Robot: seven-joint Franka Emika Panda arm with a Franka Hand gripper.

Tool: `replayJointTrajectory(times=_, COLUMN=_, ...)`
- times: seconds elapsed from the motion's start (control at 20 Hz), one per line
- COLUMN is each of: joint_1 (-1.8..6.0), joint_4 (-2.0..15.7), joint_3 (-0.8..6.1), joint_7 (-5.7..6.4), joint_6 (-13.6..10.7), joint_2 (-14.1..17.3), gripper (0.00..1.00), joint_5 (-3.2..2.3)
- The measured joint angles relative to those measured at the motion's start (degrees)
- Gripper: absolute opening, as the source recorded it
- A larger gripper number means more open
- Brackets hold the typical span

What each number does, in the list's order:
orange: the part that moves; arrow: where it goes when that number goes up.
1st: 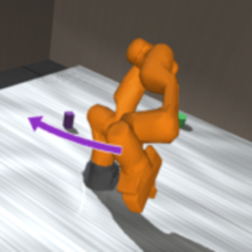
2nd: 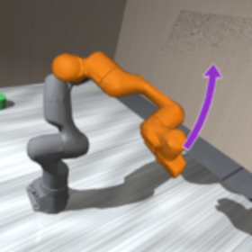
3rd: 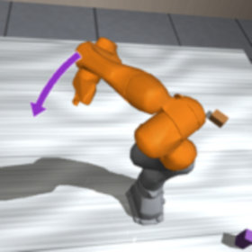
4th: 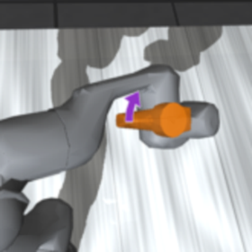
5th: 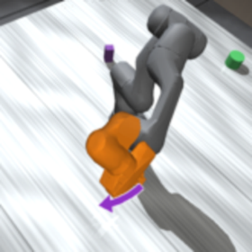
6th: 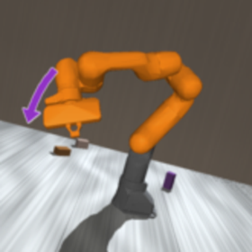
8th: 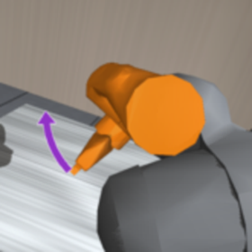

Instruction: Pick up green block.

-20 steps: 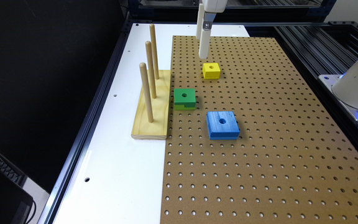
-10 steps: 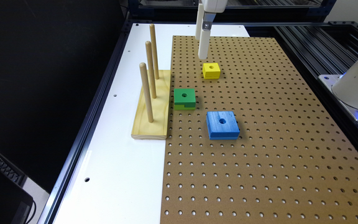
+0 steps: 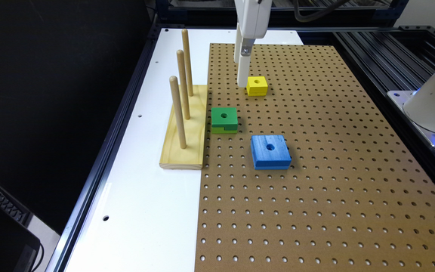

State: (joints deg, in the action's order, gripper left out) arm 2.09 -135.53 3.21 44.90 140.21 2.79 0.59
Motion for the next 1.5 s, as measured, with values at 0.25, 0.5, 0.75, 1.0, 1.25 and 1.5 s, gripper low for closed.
replayJointTrajectory(times=0.25, joint_1=-0.03, joint_4=1.42, joint_3=1.2, joint_7=1.02, joint_6=0.0, joint_2=0.6, gripper=1.0, joint_5=0.04)
replayJointTrajectory(times=0.5, joint_1=-0.02, joint_4=3.16, joint_3=2.8, joint_7=2.55, joint_6=0.0, joint_2=2.3, gripper=1.0, joint_5=0.04)
replayJointTrajectory(times=0.75, joint_1=-0.01, joint_4=3.61, joint_3=2.82, joint_7=2.57, joint_6=0.0, joint_2=2.8, gripper=1.0, joint_5=0.04)
replayJointTrajectory(times=1.0, joint_1=1.07, joint_4=3.65, joint_3=2.4, joint_7=2.04, joint_6=-0.2, joint_2=2.9, gripper=1.0, joint_5=-0.12)
replayJointTrajectory(times=1.25, joint_1=1.71, joint_4=3.65, joint_3=2.4, joint_7=1.83, joint_6=-0.2, joint_2=2.9, gripper=1.0, joint_5=-0.14)
replayJointTrajectory(times=1.5, joint_1=1.71, joint_4=3.39, joint_3=2.4, joint_7=1.83, joint_6=0.3, joint_2=4.3, gripper=1.0, joint_5=-0.15)
